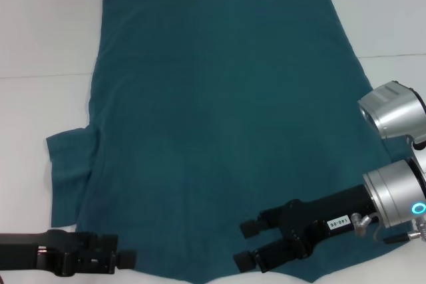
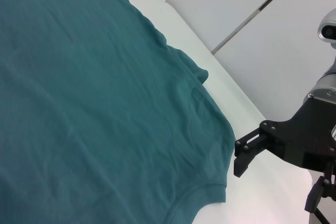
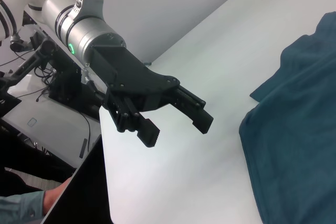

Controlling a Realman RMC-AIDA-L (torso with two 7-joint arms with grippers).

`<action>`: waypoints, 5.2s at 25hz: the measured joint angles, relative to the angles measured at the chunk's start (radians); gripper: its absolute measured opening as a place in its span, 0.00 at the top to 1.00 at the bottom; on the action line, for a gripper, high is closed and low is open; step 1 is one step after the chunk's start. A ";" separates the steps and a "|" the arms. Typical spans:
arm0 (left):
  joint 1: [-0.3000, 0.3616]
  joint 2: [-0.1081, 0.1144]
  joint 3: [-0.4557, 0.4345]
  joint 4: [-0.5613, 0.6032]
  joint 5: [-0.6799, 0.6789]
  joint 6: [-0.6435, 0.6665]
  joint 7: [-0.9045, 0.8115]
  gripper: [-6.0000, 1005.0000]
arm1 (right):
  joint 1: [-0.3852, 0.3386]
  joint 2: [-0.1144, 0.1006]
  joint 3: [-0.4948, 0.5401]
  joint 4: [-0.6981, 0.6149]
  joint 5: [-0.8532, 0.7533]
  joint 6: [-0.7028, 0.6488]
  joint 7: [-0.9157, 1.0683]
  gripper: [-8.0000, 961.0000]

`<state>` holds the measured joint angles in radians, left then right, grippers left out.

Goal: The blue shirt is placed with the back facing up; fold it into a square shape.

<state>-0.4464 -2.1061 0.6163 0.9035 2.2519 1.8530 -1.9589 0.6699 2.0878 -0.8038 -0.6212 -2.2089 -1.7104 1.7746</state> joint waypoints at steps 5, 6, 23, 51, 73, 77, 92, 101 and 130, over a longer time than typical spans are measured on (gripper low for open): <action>0.000 0.001 -0.005 0.000 0.000 -0.001 0.000 0.12 | 0.002 0.000 0.000 0.000 0.000 0.000 0.001 0.03; 0.000 0.001 -0.005 0.000 0.000 -0.001 0.001 0.12 | 0.002 0.000 0.000 0.000 0.000 0.000 0.001 0.03; -0.005 0.003 -0.029 0.000 -0.007 -0.073 -0.056 0.12 | 0.004 -0.042 0.084 -0.010 0.113 0.118 0.215 0.04; -0.086 0.070 -0.225 -0.288 -0.026 -0.635 -0.487 0.12 | 0.119 -0.299 0.106 0.054 0.094 0.263 0.688 0.03; -0.127 0.057 -0.134 -0.361 -0.031 -0.758 -0.465 0.22 | 0.117 -0.300 0.106 0.052 0.099 0.265 0.680 0.03; -0.123 0.056 -0.133 -0.356 -0.025 -0.763 -0.467 0.28 | 0.115 -0.301 0.106 0.052 0.100 0.262 0.680 0.03; -0.121 0.061 -0.062 -0.313 -0.001 -0.747 -0.456 0.74 | 0.115 -0.301 0.116 0.052 0.101 0.259 0.680 0.03; -0.130 0.073 -0.010 -0.212 0.049 -0.753 -0.423 0.98 | 0.117 -0.301 0.118 0.052 0.101 0.256 0.681 0.03; -0.328 0.099 0.143 -0.045 0.360 -0.535 -0.772 0.95 | 0.121 -0.295 0.114 0.052 0.103 0.248 0.680 0.03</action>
<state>-0.7748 -2.0070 0.7598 0.8582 2.6124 1.3177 -2.7309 0.7909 1.7926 -0.6899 -0.5691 -2.1061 -1.4619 2.4548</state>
